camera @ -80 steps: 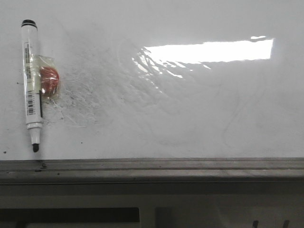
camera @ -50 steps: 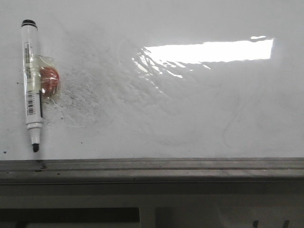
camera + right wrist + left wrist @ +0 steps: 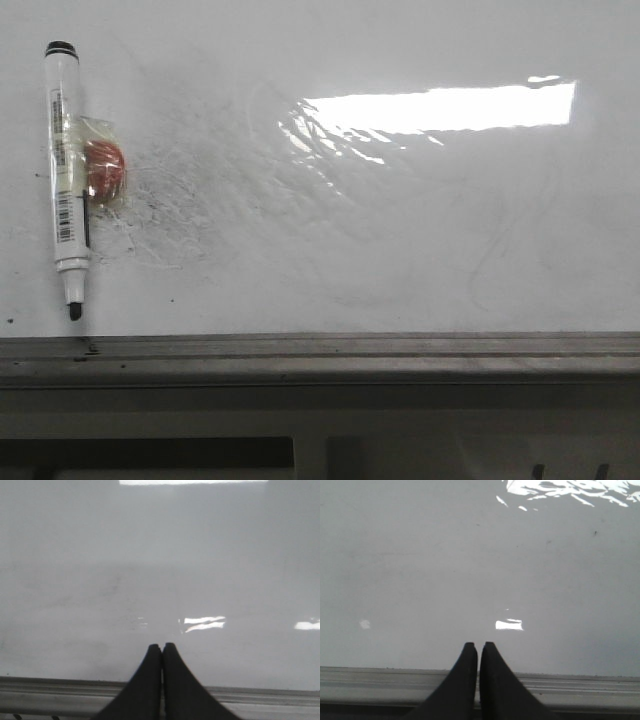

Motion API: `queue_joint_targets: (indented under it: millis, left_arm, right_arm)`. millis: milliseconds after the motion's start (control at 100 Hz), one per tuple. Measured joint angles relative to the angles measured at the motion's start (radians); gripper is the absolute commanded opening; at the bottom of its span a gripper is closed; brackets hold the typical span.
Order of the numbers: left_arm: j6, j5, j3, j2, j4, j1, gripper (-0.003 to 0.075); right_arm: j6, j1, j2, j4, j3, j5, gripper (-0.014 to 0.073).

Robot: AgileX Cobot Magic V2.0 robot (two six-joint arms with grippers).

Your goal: Write number 8 on whiteboard

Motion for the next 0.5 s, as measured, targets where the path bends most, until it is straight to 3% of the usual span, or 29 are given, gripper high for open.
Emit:
queue_joint_targets:
  millis: [500]
  left_arm:
    - [0.0, -0.045, 0.0, 0.0, 0.002, 0.0, -0.002]
  right_arm:
    - [0.0, 0.0, 0.0, -0.012, 0.0, -0.008, -0.0064]
